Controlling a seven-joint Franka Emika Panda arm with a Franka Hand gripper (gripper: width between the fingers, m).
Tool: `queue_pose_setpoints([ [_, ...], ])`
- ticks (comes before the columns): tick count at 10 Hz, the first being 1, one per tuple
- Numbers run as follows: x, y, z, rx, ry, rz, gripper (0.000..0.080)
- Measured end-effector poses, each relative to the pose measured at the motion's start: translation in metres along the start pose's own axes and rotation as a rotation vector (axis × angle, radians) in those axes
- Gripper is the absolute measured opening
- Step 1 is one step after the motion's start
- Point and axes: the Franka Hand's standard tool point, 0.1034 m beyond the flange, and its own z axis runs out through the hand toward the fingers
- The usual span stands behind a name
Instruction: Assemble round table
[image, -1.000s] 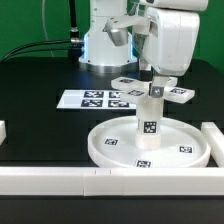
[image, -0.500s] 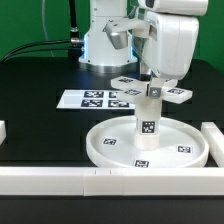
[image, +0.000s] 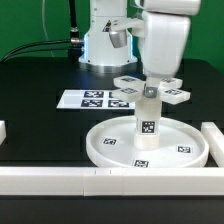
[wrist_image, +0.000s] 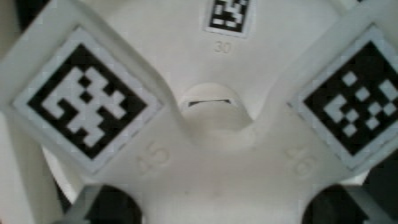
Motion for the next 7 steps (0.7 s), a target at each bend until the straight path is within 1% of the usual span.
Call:
queue_pose_setpoints([
  [1, -0.0005, -0.0019, -0.0002, 0.026, -0.009, 0.140, 0.0440],
  [2, -0.0006, -0.0021, 0.0000, 0.030, -0.004, 0.230, 0.0442],
  [4, 0.0000, -0.0021, -0.0001, 0.030, -0.004, 0.357, 0.0442],
  [5, 0.0000, -0.0021, -0.0002, 0.030, -0.004, 0.383, 0.0442],
  [6, 0.0004, -0.0028, -0.0001, 0.038, -0.001, 0.508, 0.0442],
  [7, -0.0001, -0.0037, 0.0000, 0.053, 0.005, 0.648, 0.0442],
])
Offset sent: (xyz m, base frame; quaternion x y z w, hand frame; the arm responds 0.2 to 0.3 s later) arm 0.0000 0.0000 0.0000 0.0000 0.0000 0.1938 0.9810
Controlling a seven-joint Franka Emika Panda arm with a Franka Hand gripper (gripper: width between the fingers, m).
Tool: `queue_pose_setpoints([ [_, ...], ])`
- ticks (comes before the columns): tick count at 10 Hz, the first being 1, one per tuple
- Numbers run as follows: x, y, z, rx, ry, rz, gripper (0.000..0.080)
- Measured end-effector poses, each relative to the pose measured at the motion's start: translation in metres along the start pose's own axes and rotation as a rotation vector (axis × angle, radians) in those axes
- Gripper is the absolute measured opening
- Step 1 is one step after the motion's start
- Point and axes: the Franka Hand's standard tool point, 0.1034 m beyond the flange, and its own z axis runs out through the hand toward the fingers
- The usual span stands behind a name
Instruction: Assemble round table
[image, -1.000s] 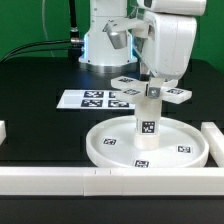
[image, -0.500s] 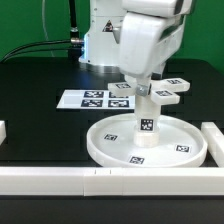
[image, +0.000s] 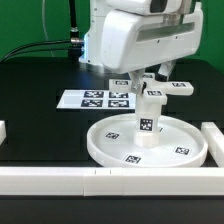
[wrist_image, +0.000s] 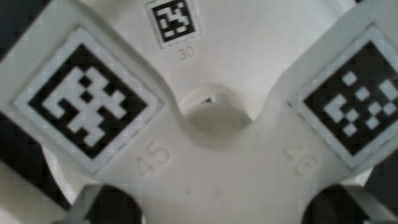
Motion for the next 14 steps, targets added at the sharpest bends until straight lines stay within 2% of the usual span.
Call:
queue_pose_setpoints([
  [2, -0.0012, -0.0011, 0.0006, 0.057, 0.011, 0.334, 0.0442],
  [8, 0.0004, -0.0024, -0.0002, 0.072, 0.004, 0.767, 0.0442],
  [10, -0.0003, -0.0020, 0.0007, 0.118, 0.017, 1.076, 0.0442],
  [12, -0.0011, -0.0028, 0.0004, 0.124, 0.009, 1.249, 0.0442],
  [14, -0.0023, -0.0041, -0.0005, 0.124, -0.003, 1.270, 0.0448],
])
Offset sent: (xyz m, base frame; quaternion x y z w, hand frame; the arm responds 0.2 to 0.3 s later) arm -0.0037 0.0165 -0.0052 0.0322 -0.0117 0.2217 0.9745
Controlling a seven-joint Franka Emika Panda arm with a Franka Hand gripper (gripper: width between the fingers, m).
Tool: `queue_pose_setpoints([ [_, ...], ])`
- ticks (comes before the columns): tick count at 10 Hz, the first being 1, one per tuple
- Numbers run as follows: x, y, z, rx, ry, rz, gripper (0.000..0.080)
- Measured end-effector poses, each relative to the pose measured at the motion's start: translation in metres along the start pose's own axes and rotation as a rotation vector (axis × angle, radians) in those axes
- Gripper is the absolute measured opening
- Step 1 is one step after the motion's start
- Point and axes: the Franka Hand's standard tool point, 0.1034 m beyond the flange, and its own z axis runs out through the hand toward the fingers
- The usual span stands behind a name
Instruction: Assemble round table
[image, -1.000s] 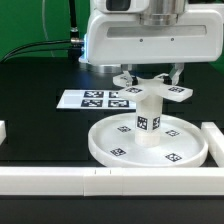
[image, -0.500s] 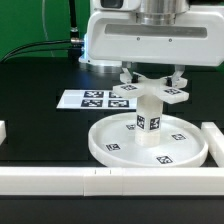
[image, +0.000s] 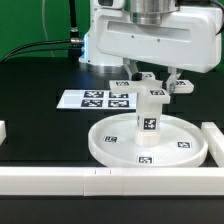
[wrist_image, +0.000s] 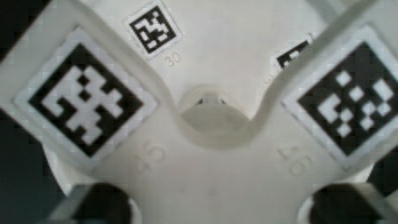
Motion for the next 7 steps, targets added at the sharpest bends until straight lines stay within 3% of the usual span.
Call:
queue_pose_setpoints([
  [1, -0.002, 0.001, -0.005, -0.002, -0.010, -0.016, 0.0604],
  [4, -0.009, 0.006, -0.049, 0.005, -0.052, -0.045, 0.0648],
  [7, -0.009, 0.006, -0.046, 0.003, -0.051, -0.045, 0.0649],
])
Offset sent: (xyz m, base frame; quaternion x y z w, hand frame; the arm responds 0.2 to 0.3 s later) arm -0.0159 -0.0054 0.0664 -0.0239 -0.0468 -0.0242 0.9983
